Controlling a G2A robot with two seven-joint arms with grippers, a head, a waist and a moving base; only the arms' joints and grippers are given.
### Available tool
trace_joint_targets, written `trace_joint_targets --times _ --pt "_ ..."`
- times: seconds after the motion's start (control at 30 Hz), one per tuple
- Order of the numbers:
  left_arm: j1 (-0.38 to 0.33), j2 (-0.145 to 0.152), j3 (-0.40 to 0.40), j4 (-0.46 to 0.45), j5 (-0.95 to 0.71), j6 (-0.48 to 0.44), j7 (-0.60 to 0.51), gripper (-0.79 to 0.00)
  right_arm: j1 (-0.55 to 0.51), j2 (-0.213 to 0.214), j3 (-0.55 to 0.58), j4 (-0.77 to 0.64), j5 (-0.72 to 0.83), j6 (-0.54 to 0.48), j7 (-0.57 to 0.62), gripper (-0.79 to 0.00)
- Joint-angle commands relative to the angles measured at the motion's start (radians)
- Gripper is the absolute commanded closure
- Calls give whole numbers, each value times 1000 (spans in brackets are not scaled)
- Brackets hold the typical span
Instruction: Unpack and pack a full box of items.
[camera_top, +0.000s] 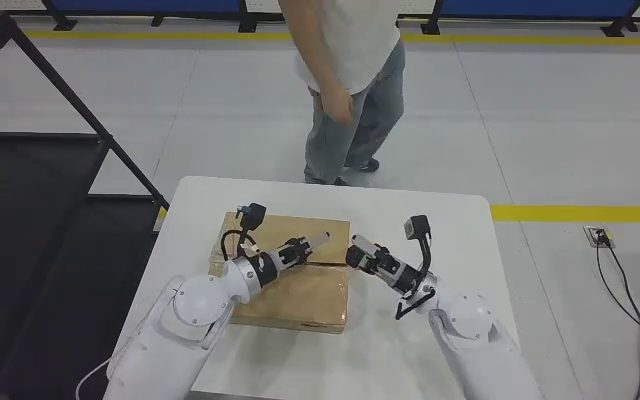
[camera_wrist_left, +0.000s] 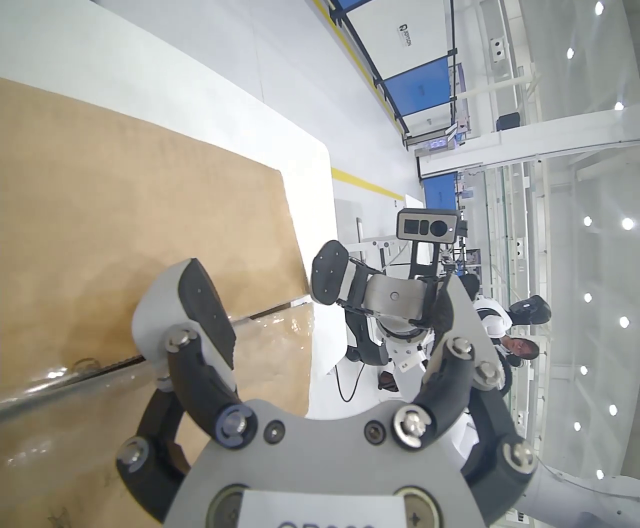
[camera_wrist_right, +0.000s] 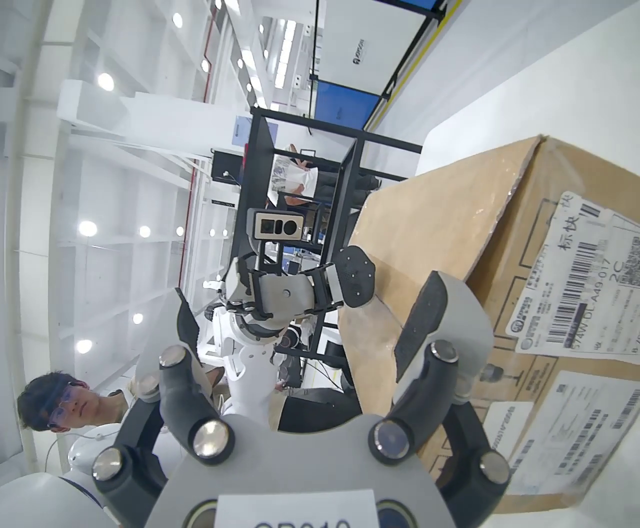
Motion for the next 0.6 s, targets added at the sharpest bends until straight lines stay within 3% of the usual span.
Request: trace_joint_targets --times 0.0,0.3,0.57 --pt "0 -2 5 -2 1 -1 3 -785 -30 5 22 -21 11 -13 2 -785" --pt "13 -7 -1 -38 -19 2 35 -785 -76 21 56 -50 66 -24 99 -785" --pt "79 5 -111 -132 -66 -13 61 -785 -18 21 13 -29 174 1 239 -785"
